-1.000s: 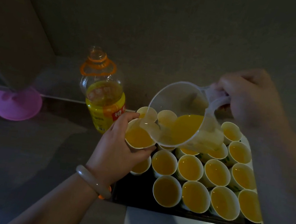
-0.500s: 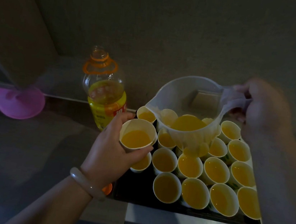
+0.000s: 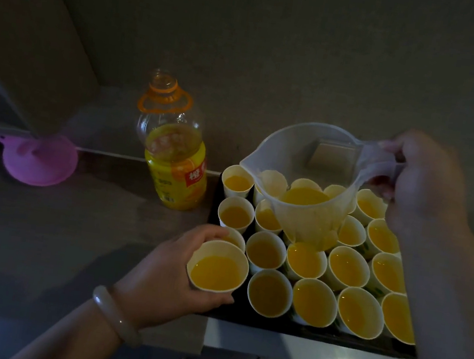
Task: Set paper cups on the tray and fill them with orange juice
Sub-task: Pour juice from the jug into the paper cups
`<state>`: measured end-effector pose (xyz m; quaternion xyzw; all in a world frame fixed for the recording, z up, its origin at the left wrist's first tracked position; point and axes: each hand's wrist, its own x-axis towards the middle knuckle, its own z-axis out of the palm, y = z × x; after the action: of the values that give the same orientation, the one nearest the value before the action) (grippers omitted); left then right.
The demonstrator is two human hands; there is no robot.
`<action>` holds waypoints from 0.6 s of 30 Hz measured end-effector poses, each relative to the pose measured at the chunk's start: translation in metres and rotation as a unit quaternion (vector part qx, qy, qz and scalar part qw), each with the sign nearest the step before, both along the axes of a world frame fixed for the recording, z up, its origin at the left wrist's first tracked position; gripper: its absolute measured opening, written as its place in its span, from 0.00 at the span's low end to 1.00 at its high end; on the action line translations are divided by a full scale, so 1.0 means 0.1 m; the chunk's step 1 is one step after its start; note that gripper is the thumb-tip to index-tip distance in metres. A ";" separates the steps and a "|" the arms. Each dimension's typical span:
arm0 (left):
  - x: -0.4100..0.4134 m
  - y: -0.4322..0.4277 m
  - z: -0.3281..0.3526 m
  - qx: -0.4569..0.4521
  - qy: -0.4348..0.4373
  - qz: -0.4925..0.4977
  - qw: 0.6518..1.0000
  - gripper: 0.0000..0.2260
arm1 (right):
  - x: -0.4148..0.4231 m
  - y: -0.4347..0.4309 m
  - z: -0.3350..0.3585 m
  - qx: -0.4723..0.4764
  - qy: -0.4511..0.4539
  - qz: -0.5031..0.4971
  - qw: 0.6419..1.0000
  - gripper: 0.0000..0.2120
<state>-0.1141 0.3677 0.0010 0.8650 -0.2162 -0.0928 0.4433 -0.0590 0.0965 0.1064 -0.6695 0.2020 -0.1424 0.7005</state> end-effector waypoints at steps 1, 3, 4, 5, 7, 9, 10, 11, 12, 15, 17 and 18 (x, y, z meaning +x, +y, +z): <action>-0.01 0.00 -0.04 0.007 -0.002 -0.003 1.000 0.33 | -0.01 0.01 -0.01 0.001 -0.005 0.004 1.000 0.07; -0.03 -0.01 -0.11 0.031 -0.016 -0.002 0.999 0.33 | -0.02 0.01 -0.02 -0.008 -0.013 -0.001 1.000 0.07; -0.03 -0.01 -0.15 0.039 -0.024 -0.002 0.999 0.33 | -0.03 0.01 -0.02 -0.016 -0.010 -0.007 1.000 0.06; -0.04 -0.01 -0.19 0.044 -0.026 -0.003 0.999 0.33 | -0.04 0.02 -0.01 -0.021 -0.006 -0.011 1.000 0.06; -0.05 -0.03 -0.25 0.050 -0.023 -0.002 0.998 0.34 | -0.04 0.01 -0.01 -0.021 -0.007 -0.005 1.000 0.07; -0.06 -0.03 -0.30 0.057 -0.022 0.000 0.998 0.33 | -0.05 0.00 -0.02 -0.009 -0.010 -0.001 1.000 0.07; -0.07 -0.04 -0.33 0.060 -0.021 0.000 0.998 0.33 | -0.05 0.00 -0.03 -0.003 -0.005 -0.004 1.000 0.07; -0.07 -0.04 -0.36 0.061 -0.019 0.000 0.998 0.33 | -0.05 -0.01 -0.04 0.001 -0.002 -0.010 1.000 0.10; -0.08 -0.04 -0.39 0.061 -0.015 -0.001 0.998 0.33 | -0.04 -0.01 -0.04 0.002 0.002 -0.020 1.000 0.14; -0.10 -0.04 -0.46 0.069 -0.016 -0.004 0.997 0.34 | -0.04 0.00 -0.03 0.000 0.010 -0.032 0.999 0.13; -0.10 -0.05 -0.48 0.080 -0.029 -0.008 0.996 0.33 | -0.06 0.00 -0.03 0.005 0.011 -0.025 1.000 0.15; -0.11 -0.06 -0.49 0.084 -0.035 -0.009 0.996 0.33 | -0.06 -0.01 -0.05 0.004 0.008 -0.024 1.000 0.18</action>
<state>-0.1252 0.3617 -0.0480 0.8999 -0.2305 -0.0842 0.3604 -0.0648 0.0958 0.1016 -0.6630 0.2244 -0.1534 0.6976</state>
